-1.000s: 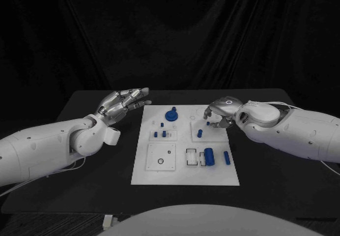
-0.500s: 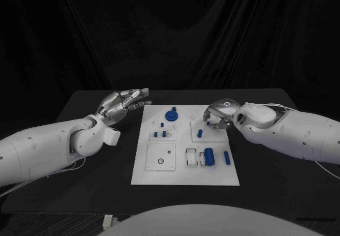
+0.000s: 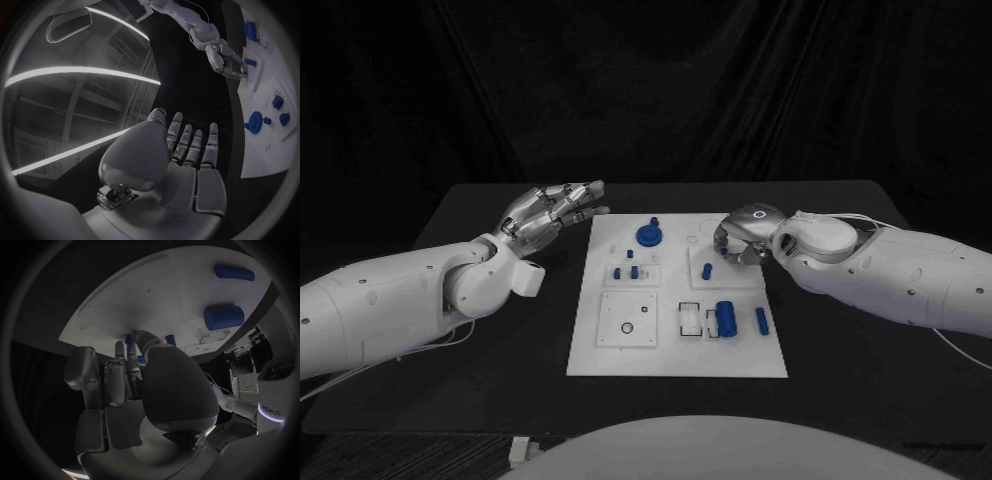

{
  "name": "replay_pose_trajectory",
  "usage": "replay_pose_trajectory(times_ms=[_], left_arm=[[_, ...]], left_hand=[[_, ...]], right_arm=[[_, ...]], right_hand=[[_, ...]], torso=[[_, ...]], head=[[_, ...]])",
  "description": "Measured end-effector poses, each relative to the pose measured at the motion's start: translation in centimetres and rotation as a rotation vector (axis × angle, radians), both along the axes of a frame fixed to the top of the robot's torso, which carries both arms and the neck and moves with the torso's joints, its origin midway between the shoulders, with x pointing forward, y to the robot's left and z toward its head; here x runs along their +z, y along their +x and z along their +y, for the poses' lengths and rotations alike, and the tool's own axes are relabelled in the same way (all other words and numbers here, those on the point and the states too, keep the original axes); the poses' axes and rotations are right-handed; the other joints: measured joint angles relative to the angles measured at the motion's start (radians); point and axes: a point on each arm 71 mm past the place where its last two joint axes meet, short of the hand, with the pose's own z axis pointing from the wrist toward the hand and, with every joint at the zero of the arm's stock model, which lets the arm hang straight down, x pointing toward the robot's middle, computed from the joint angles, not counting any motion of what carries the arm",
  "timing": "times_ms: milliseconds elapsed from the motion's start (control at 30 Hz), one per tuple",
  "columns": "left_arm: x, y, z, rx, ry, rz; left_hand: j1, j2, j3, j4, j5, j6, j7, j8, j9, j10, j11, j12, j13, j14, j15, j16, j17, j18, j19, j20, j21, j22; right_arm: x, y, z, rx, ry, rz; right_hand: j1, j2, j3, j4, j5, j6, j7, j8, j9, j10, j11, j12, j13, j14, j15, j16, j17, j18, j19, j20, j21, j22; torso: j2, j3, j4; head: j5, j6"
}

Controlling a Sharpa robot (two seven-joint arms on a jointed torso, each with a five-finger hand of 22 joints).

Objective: Assemble the parts on the task board

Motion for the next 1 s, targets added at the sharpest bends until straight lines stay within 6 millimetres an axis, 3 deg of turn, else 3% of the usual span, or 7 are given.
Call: replay_pose_trajectory(times_ms=[267,433,1000], left_arm=[[-0.05,-0.01,0.00,-0.015,-0.010,0.004],[-0.06,-0.03,0.04,-0.020,-0.013,0.006],[-0.09,-0.01,0.09,-0.026,-0.017,0.007]], left_hand=[[0.000,0.000,0.003,-0.003,0.008,0.000,0.000,0.000,0.000,-0.004,0.004,0.000,0.000,-0.004,0.004,0.000,0.000,0.000,0.003,0.003,0.000,-0.003],[0.000,0.000,0.003,-0.003,0.013,0.000,0.000,0.000,0.000,-0.004,0.004,0.000,0.000,-0.004,0.004,0.000,0.000,0.000,0.003,0.003,0.000,-0.002],[0.008,0.000,0.008,-0.008,0.025,0.003,0.003,0.004,0.000,-0.007,0.007,0.000,0.000,0.004,0.011,0.004,0.000,0.000,0.015,0.007,0.008,-0.005]], right_arm=[[-0.20,0.01,0.04,0.004,0.004,0.001],[-0.25,0.02,0.04,0.006,0.010,0.000],[-0.07,-0.16,-0.47,-0.002,0.053,-0.006]], right_hand=[[0.004,0.004,0.012,-0.012,-0.003,0.022,0.008,0.006,0.015,0.035,-0.010,-0.004,-0.015,0.000,-0.007,0.000,0.000,0.000,0.000,-0.007,0.000,0.000],[0.019,0.019,0.023,-0.024,-0.003,0.042,0.011,0.012,0.028,0.072,-0.019,-0.008,-0.025,-0.001,-0.017,-0.008,0.000,0.000,-0.001,-0.015,-0.003,0.000],[0.032,0.032,0.040,-0.043,-0.015,0.069,0.019,0.020,0.055,0.131,-0.017,-0.030,-0.051,-0.001,-0.017,-0.023,-0.002,0.000,0.000,-0.022,-0.013,0.000]], torso=[[0.000,-0.0002,0.0000],[0.000,-0.0002,0.0000],[0.000,-0.0002,0.0000]], head=[[-0.001,0.000],[0.002,0.000],[0.006,0.000]])
